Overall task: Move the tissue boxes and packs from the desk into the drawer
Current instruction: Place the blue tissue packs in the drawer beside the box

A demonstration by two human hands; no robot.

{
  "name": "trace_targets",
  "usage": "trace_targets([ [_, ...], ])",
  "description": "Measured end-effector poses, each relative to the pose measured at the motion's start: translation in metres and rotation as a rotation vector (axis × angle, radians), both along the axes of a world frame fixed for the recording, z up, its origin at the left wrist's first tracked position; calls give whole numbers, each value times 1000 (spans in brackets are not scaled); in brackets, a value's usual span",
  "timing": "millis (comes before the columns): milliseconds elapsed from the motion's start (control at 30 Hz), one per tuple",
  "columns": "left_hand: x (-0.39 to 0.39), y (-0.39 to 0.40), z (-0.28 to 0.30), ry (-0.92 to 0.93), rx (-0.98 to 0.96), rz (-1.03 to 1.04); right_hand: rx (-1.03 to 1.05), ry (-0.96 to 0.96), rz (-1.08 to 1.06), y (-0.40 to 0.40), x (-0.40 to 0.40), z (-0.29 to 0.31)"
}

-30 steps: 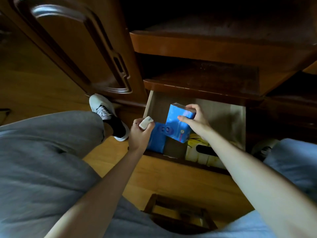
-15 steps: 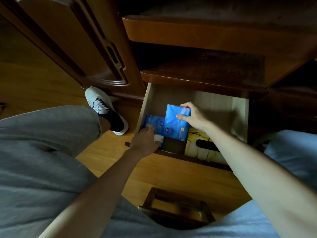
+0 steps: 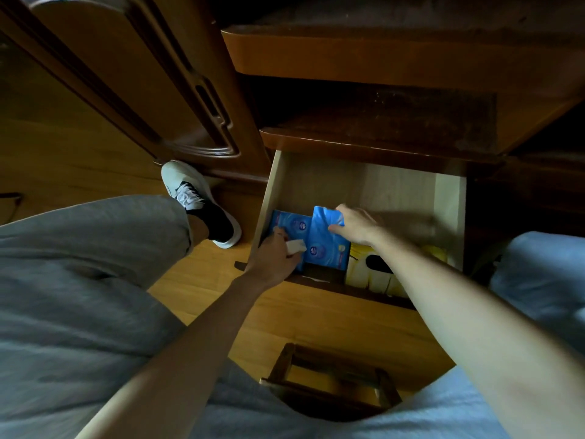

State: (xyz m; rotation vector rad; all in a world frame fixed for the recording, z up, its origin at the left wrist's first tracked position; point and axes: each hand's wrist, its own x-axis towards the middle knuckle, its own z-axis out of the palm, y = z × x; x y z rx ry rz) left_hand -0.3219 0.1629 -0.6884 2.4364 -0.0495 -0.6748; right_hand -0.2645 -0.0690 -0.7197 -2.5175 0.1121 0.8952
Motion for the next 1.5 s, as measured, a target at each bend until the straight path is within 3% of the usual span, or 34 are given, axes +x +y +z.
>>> trace_targets([
  [167,-12,6,-3,-283,239,-202,-17,199,10,6,18,-1],
  [367,-13,8,-11,-469,137,-161,-94,99,78,12,4,-3],
  [500,-14,5,-14,-556,143,-136,-37,64,56,20,-7,-5],
  [833,-15,7,-15,-548,202,-151,-99,68,154,21,-11,-6],
  [1000,-17,6,-11,-533,162,-85,184,151,-79,40,3,-9],
  [1100,-18,6,-13,-698,163,-7,-82,8,68,63,-2,-9],
  [1167,-16,4,-12,-713,130,57,-189,-77,98,71,-7,-7],
  [1500,-11,5,-17,-644,235,-8,-183,-118,68,69,-11,-7],
])
